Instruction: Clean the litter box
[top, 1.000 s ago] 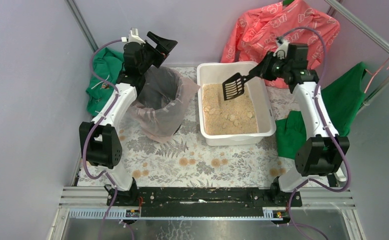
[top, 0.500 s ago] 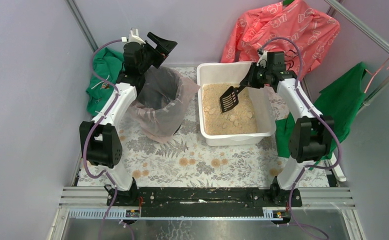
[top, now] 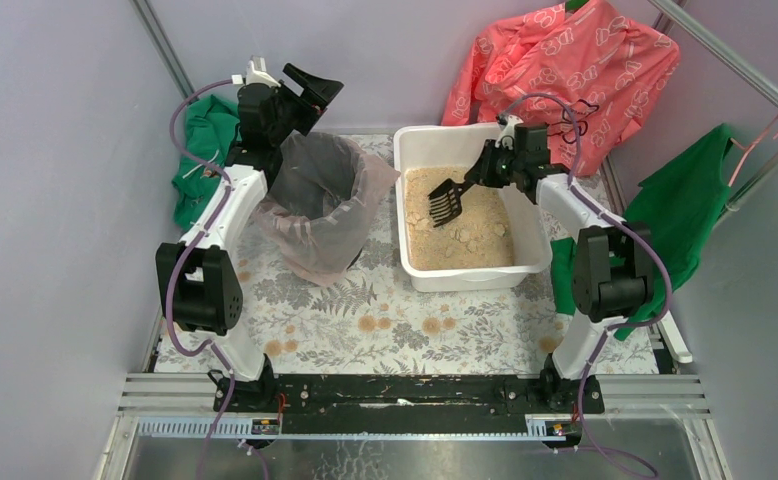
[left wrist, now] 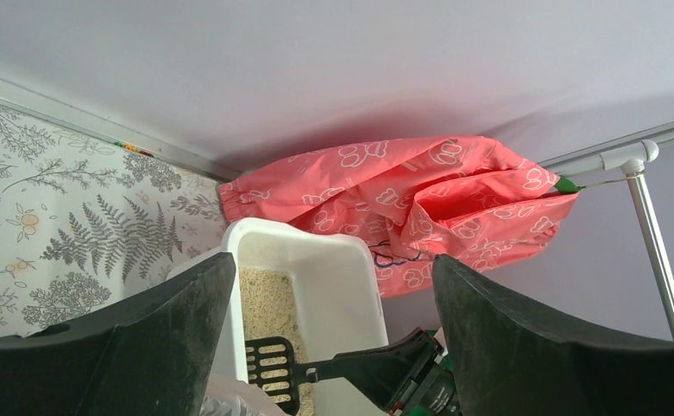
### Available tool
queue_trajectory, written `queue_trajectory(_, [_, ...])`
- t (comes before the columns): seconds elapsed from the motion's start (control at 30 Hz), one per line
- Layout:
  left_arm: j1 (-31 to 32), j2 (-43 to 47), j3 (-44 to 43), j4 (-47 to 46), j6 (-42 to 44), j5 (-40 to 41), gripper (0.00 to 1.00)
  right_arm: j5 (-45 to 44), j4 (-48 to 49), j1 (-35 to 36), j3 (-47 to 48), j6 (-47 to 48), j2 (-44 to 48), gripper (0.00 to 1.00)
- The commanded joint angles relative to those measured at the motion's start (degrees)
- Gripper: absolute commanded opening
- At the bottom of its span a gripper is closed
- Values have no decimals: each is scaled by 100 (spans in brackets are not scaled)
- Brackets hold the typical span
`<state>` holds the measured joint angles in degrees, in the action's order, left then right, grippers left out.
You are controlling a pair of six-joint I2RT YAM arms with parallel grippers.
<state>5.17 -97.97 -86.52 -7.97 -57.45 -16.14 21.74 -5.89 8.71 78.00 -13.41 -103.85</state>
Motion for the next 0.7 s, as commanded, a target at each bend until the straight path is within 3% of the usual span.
queue_trajectory(0.0, [-51, 37, 9, -175, 52, -114, 91, 89, 444, 289, -422, 259, 206, 0])
queue_trajectory(0.5, [-174, 242, 379, -370, -46, -236, 90, 1322, 894, 350, -1145, -725, 263, 0])
queue_trajectory(0.67, [-188, 279, 442, -399, -56, -282, 90, 1327, 882, 346, -1385, -793, 536, 0])
